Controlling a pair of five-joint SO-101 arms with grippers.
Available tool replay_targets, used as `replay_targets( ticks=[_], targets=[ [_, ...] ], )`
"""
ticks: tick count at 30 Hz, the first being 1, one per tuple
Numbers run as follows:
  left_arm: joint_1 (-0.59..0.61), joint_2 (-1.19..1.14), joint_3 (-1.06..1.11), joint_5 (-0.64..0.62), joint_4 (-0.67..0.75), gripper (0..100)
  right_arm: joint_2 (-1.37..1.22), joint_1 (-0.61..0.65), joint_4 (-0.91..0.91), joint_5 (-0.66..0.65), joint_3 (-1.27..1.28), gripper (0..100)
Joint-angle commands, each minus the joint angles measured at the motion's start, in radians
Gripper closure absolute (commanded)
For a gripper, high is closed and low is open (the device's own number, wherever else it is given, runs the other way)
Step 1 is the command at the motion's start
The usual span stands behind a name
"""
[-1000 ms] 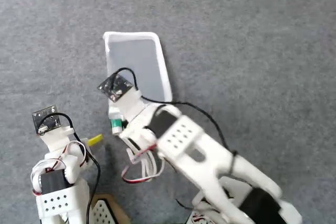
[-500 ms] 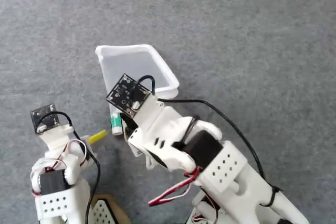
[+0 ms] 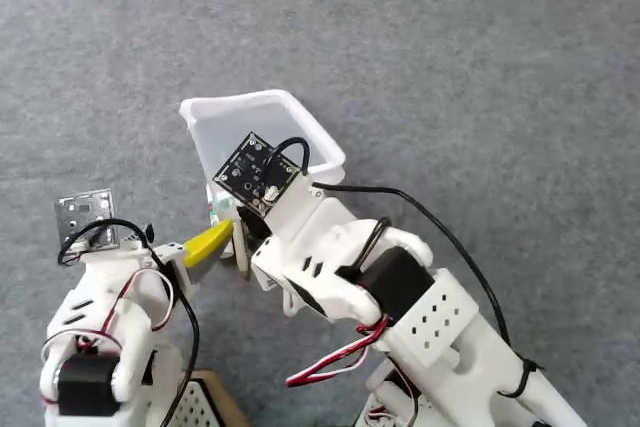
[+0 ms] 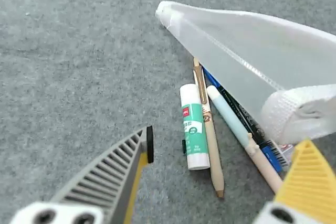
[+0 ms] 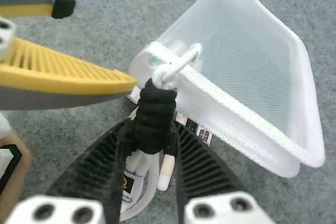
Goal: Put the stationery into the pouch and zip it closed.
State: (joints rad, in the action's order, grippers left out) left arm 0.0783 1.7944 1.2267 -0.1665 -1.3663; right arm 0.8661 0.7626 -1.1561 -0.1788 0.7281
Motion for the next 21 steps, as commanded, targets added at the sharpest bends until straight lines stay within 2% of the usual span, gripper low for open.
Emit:
replay_targets(
  ticks=[1,10,15,21],
  targets=[
    [-0.01,-0.003,-0.059,-0.003,-0.002,59,0.028,-0.012,-0.002,-0.008,-0.012,98.7],
    [-0.016,-0.003,-0.053,-0.005,0.012,60,0.028,-0.012,-0.002,-0.008,-0.01,98.7],
    [-0.016,-0.005,-0.001,-0.011,0.155,60,0.028,-0.012,-0.002,-0.008,-0.01,98.7],
    [-0.018,-0.005,0.079,-0.011,0.184,60,0.028,-0.012,-0.002,-0.008,-0.01,98.7]
  ],
)
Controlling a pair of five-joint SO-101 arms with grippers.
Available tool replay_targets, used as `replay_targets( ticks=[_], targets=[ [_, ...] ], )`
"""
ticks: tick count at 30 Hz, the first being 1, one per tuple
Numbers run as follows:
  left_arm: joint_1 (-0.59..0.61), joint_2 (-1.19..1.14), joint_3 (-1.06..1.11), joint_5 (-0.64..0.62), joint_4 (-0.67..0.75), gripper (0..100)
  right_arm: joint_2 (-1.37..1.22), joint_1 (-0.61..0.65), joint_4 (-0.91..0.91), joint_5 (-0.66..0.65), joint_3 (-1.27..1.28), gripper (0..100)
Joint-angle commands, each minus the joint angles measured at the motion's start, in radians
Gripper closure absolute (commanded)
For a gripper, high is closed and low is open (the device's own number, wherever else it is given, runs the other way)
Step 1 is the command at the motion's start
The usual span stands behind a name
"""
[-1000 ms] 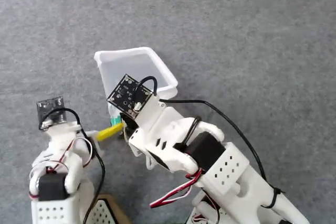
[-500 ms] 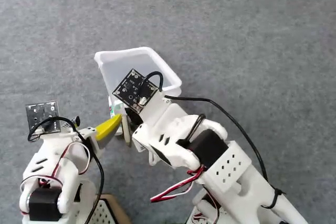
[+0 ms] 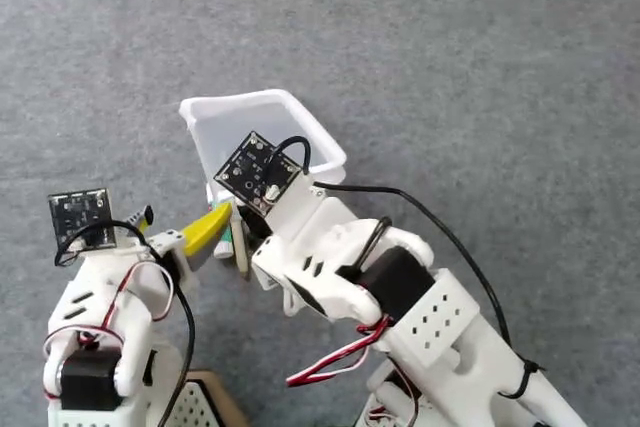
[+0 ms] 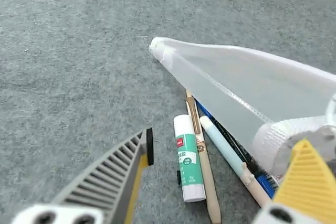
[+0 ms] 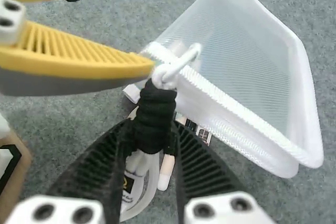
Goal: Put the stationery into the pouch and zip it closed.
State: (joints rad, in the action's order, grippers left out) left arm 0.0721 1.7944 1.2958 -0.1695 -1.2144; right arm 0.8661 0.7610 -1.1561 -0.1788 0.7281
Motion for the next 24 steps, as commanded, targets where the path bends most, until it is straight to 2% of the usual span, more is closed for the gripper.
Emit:
replay_targets(
  ticks=[1,8,13,16,24],
  targets=[
    [-0.012,-0.005,0.022,-0.008,0.032,60,0.028,-0.011,-0.002,-0.008,-0.01,98.7],
    [-0.036,-0.003,0.042,-0.008,0.052,61,0.028,-0.011,-0.002,-0.008,-0.01,98.7],
    [-0.162,-0.003,0.042,-0.008,0.1,77,0.028,-0.011,-0.002,-0.008,-0.008,98.7],
    [-0.196,-0.003,0.044,-0.008,0.161,85,0.028,-0.011,-0.002,-0.008,-0.008,98.7],
    [-0.202,-0.006,0.044,-0.002,0.183,85,0.028,-0.011,-0.002,-0.008,-0.008,98.7]
  ],
)
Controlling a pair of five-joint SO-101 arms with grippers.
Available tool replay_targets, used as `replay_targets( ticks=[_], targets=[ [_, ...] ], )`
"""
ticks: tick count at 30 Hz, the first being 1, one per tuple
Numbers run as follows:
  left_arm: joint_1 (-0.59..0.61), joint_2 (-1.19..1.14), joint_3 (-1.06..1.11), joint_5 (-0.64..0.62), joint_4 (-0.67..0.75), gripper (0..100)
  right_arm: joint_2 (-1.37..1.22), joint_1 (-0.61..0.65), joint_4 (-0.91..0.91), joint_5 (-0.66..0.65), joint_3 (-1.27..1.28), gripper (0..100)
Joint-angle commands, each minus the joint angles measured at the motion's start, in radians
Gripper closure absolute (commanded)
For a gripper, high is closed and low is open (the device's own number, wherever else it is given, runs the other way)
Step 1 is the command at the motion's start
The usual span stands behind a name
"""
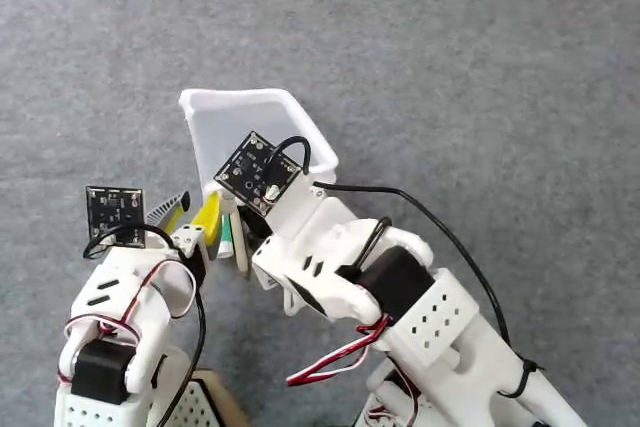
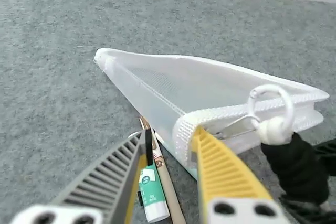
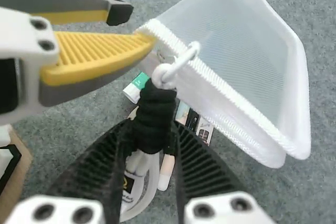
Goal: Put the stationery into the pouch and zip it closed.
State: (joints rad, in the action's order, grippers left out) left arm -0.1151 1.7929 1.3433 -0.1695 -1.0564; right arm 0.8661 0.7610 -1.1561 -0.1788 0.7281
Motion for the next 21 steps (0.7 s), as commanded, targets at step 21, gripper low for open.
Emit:
replay_targets(
  ticks=[21],
  targets=[
    [-0.016,-0.002,-0.11,-0.005,-0.118,97,0.031,-0.078,-0.002,-0.009,-0.012,98.7]
  ],
)
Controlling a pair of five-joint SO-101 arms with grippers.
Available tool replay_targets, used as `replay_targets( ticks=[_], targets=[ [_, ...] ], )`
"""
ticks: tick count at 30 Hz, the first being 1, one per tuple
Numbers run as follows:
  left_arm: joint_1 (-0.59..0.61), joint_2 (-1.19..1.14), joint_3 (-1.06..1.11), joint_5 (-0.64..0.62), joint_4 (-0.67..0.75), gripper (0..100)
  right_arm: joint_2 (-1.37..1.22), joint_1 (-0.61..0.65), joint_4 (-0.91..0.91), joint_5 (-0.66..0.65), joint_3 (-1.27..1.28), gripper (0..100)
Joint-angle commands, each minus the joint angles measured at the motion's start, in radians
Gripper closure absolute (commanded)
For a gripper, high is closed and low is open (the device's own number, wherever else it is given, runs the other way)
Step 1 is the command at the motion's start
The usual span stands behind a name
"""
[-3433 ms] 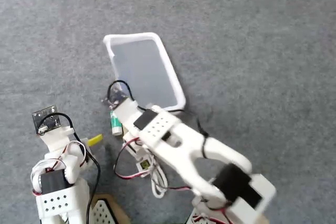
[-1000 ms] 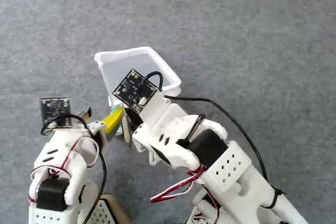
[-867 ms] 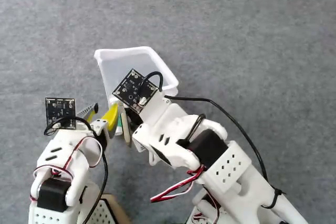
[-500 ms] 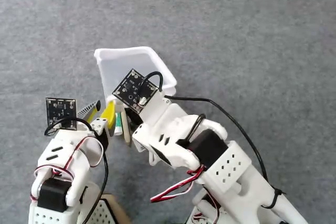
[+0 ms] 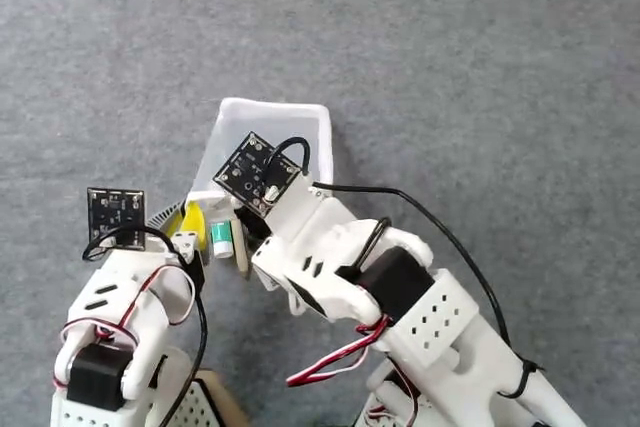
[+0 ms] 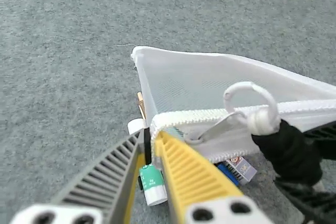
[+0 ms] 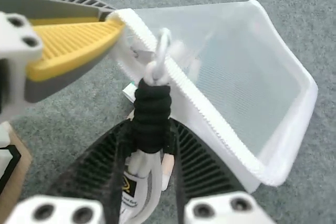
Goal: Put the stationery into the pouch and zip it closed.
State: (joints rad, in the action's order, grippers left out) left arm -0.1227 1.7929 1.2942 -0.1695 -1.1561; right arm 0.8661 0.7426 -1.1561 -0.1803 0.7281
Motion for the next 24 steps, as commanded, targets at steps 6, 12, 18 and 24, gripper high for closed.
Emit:
replay_targets(
  ticks=[6,12,18,24],
  targets=[
    [-0.001,-0.002,-0.07,-0.003,-0.026,97,0.031,-0.193,-0.077,-0.014,-0.016,98.7],
    [-0.001,-0.002,-0.065,-0.005,-0.026,97,0.09,-0.31,-0.095,-0.014,-0.012,98.7],
    [-0.002,-0.002,-0.065,-0.006,-0.026,97,0.249,-0.374,-0.1,-0.015,0.015,98.7],
    [-0.001,-0.002,-0.068,-0.006,-0.026,97,0.366,-0.451,-0.1,-0.015,0.124,98.7]
  ],
)
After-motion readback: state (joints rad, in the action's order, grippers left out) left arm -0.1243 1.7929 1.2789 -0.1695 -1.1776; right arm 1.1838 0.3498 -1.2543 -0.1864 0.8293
